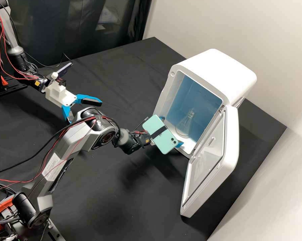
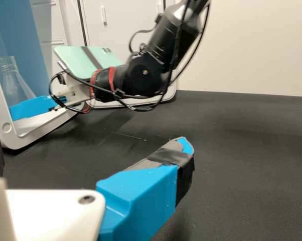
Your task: Place the flask in the incubator
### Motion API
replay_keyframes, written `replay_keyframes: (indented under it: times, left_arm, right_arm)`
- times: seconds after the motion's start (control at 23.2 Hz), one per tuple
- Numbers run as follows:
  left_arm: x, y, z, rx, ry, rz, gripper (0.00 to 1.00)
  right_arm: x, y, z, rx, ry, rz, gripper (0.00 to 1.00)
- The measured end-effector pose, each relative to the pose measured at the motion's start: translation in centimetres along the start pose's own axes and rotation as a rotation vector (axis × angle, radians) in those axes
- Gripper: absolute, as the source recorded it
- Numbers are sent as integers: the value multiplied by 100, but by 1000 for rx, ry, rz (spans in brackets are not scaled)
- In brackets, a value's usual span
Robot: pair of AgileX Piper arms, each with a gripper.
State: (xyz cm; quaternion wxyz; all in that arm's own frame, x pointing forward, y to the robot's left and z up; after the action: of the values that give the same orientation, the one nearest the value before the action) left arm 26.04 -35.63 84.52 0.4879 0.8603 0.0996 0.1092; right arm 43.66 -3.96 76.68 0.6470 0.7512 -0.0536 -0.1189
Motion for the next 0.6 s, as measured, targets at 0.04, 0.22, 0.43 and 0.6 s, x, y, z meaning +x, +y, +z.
replay_keyframes:
  times: [0.04,0.22,0.43,0.6]
  left_arm:
    - [0,0,0,0,0,0,100]
    - [-14,-24,29,-1,-7,-9,100]
    - [-61,-33,62,-2,-26,19,100]
    - [-131,38,87,-10,-39,68,100]
  right_arm:
    - [-43,-14,26,-3,-1,0,100]
    - [-271,-33,69,-22,32,15,100]
    - [-705,3,85,-40,99,60,100]
    - [-1209,112,117,-40,139,121,100]
